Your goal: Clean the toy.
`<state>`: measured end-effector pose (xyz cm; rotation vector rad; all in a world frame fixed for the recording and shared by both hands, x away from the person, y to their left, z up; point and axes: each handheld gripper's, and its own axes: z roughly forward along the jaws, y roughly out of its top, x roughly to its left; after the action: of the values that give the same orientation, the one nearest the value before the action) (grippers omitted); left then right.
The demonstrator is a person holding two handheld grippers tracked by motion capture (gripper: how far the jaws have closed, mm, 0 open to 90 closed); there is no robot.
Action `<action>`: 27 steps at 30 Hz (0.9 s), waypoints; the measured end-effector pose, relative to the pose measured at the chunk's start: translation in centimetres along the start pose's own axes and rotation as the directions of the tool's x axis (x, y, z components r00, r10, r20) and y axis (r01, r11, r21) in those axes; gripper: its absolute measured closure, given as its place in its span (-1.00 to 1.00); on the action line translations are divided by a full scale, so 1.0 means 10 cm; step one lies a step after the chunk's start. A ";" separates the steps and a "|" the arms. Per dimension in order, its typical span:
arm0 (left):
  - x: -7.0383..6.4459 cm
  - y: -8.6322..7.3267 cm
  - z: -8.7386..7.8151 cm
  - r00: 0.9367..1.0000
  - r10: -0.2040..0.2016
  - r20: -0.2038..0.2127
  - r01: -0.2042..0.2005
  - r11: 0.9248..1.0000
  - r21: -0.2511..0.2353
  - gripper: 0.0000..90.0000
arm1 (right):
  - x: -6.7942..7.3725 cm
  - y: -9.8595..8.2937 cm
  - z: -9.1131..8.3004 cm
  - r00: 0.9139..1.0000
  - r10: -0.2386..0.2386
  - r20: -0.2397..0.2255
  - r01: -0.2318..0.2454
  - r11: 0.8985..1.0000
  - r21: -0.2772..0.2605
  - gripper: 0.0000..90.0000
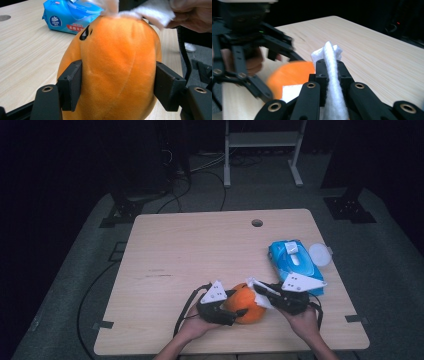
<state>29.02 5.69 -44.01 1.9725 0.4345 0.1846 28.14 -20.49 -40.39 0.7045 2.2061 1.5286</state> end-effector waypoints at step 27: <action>0.08 -0.03 0.11 0.999 0.002 0.032 -0.003 1.000 0.019 -0.88 | 0.16 0.05 0.05 0.999 -0.026 -0.048 0.026 1.000 0.000 0.84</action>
<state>30.05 5.19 -44.77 1.9922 0.4149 0.1508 27.20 -19.05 -40.08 0.6433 2.2420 1.5478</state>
